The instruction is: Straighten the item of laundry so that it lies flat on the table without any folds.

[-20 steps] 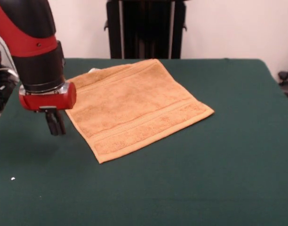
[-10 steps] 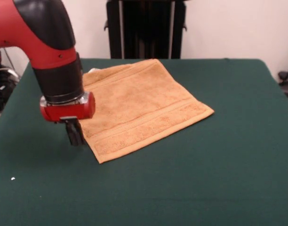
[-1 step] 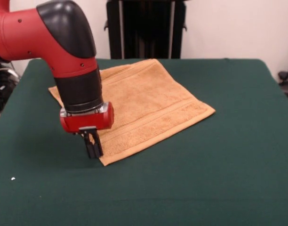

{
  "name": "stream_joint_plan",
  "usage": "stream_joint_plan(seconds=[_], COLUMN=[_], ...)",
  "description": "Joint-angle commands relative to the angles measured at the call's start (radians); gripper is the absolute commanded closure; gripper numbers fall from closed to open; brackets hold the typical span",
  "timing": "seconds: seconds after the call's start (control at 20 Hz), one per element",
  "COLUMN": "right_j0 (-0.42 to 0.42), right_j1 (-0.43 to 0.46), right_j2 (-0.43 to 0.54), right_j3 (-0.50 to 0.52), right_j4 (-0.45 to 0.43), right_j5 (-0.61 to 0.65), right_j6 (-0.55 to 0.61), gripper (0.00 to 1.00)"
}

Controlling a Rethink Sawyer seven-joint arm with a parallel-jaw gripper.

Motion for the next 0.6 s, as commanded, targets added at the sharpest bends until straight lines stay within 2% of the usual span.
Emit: stream_joint_plan(seconds=[0.05, 0.25, 0.6], right_j0=[0.124, 0.165, 0.189], right_j1=[0.048, 0.053, 0.091], right_j2=[-0.071, -0.126, -0.173], right_j3=[0.158, 0.185, 0.181], right_j4=[0.106, 0.177, 0.251], right_j5=[-0.148, -0.222, -0.28], right_j6=[0.354, 0.385, 0.357], gripper=[1.0, 1.0, 1.0])
